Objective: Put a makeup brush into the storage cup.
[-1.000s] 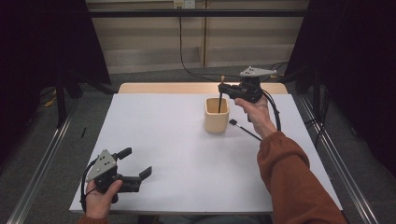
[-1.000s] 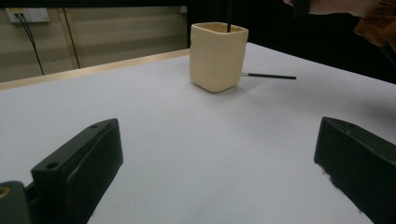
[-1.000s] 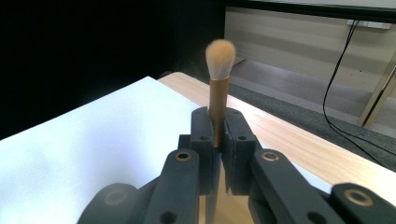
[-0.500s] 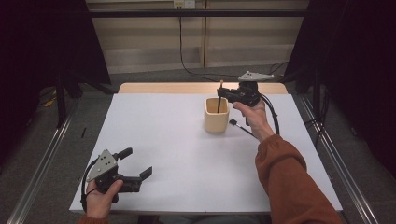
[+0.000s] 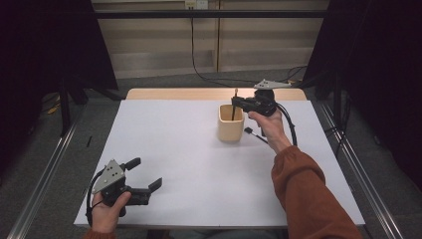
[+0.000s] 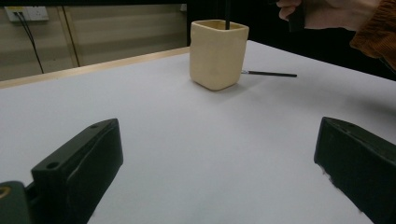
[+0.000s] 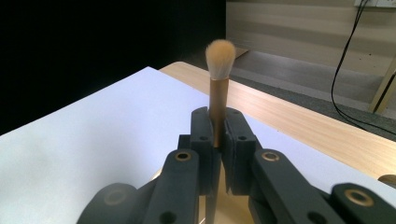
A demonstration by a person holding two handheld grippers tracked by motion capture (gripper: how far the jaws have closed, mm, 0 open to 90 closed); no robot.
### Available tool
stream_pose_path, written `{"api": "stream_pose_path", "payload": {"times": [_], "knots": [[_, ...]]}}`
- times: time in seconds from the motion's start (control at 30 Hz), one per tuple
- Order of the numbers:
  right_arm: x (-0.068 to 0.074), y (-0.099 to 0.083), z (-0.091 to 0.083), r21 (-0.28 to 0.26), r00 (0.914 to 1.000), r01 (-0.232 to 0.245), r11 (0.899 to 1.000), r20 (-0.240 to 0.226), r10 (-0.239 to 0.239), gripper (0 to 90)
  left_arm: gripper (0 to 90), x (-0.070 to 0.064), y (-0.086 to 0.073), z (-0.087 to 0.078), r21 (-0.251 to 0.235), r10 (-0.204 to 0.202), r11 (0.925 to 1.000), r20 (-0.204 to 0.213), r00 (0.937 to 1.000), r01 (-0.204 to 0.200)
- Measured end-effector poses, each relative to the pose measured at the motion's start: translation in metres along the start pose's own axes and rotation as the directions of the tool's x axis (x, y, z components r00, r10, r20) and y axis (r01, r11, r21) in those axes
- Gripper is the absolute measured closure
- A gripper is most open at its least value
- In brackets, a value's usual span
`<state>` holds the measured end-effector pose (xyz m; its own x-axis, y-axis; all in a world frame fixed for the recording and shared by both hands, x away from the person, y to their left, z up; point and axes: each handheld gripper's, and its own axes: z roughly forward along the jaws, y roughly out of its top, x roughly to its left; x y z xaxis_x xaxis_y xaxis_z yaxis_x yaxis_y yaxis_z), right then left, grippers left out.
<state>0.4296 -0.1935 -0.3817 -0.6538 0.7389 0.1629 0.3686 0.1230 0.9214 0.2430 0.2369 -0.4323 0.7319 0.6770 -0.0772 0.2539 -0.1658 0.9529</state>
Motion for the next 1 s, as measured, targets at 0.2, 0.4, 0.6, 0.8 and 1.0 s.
{"api": "stream_pose_path", "payload": {"times": [0.2,0.4,0.6,0.8,1.0], "knots": [[-0.0031,-0.0035,0.0006,0.005,0.9998,-0.018,1.0,0.012,0.017,79.0,1.5,-0.0004,0.0,0.0005,0.005,0.009,0.9999,0.003,1.0,-0.009],[-0.0018,-0.0025,0.0004,-0.005,0.9997,-0.016,1.0,0.02,0.016,66.2,1.6,-0.0003,-0.0003,0.0007,0.005,0.003,1.0,0.006,1.0,-0.003],[-0.0021,-0.0026,-0.0021,-0.015,0.9991,-0.013,1.0,0.041,0.014,39.4,1.7,-0.0004,-0.0005,0.0006,0.005,0.003,1.0,0.008,1.0,-0.003],[0.0001,-0.002,-0.0049,-0.031,0.9999,0.0,1.0,0.017,0.001,19.8,1.6,-0.0003,-0.0002,0.0006,0.008,0.008,0.9999,0.011,0.9999,-0.008],[0.0054,-0.0043,-0.0075,-0.043,0.9998,0.015,0.999,0.014,-0.015,4.7,1.6,-0.0005,-0.0003,0.0006,0.005,0.006,1.0,0.006,1.0,-0.006]]}}
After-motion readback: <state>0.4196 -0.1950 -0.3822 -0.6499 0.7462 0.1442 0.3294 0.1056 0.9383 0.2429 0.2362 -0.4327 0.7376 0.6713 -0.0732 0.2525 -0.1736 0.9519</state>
